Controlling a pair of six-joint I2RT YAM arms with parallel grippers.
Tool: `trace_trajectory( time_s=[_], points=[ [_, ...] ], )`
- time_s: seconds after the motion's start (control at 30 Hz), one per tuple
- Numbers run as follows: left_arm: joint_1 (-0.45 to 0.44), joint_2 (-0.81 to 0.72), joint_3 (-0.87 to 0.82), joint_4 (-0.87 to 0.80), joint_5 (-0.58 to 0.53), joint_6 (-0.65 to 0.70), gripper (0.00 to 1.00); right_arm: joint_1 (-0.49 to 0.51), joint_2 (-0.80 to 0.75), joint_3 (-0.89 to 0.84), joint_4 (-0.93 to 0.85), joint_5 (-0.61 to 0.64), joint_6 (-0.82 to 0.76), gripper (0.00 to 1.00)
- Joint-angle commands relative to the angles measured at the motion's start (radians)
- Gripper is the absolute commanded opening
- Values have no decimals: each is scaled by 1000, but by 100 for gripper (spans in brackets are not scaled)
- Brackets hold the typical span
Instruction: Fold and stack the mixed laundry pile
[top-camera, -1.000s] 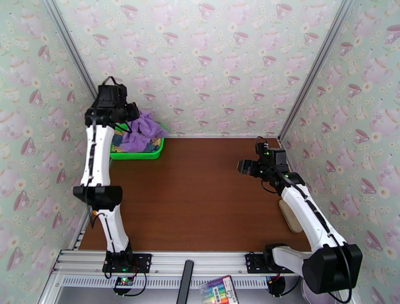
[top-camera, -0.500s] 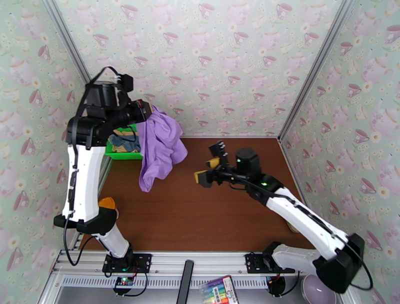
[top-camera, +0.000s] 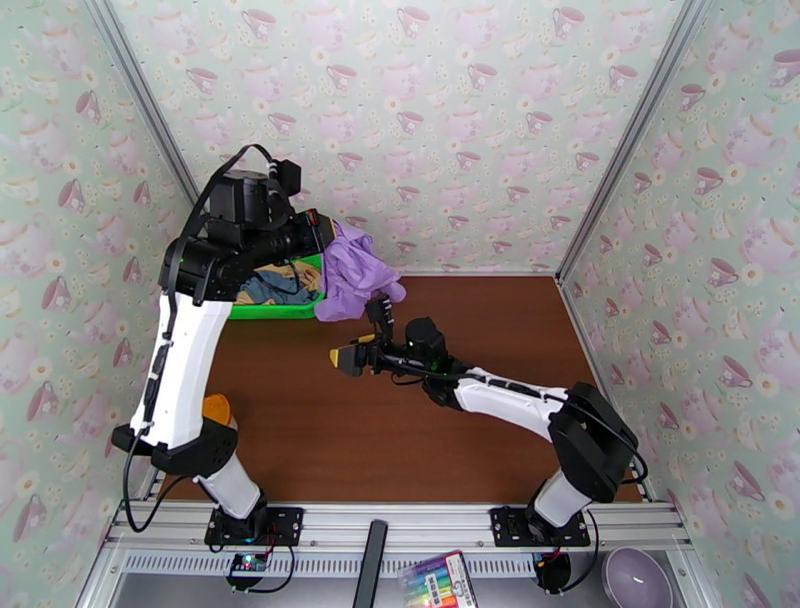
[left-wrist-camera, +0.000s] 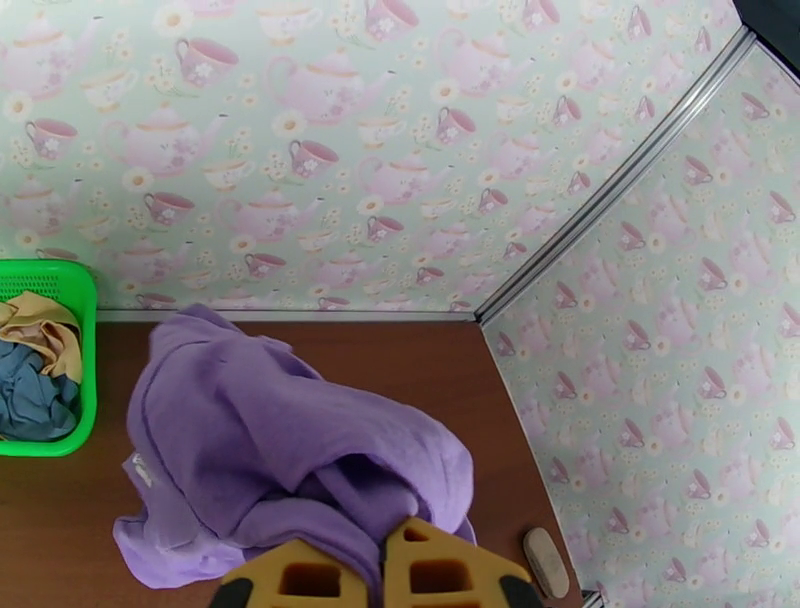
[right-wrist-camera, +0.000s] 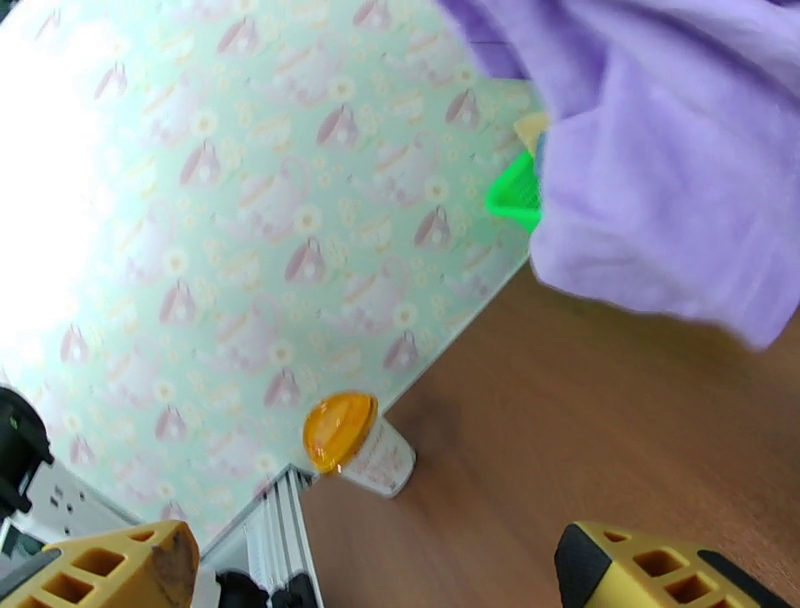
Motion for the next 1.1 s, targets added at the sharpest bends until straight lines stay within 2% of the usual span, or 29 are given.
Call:
trace_trajectory(
  time_s=[0.0,0.23,0.4,0.6,0.8,0.93,0.97,1.0,1.03,1.07],
  points=[
    [-8,-44,-9,56,-22,-16,0,0,2,-27,159,83,24,100],
    [-13,-62,-28,82,-12,-25,0,2,56,-7,159,119,-24,100],
    [-20,-66,-29,87,-8,-27,0,2,106,38,201,57,-11,99],
    [-24,-73,-44,91,-8,-28,0,2,116,74,265,-13,-10,81],
    [-26,-95,-90,122,-5,-38,0,1,119,147,196,-31,-55,70],
    [-26,-98,-92,114,-17,-29,0,2,95,142,143,-13,-71,52],
    [-26,-97,-89,110,-26,-24,0,1,85,136,127,-9,-77,37],
    [-26,-95,-87,105,-37,-17,0,1,66,127,96,-2,-82,16],
    [-24,-94,-84,99,-48,-10,0,2,45,117,49,14,-96,1],
    [-22,-92,-82,93,-60,-3,0,2,16,104,1,30,-113,0]
  ],
)
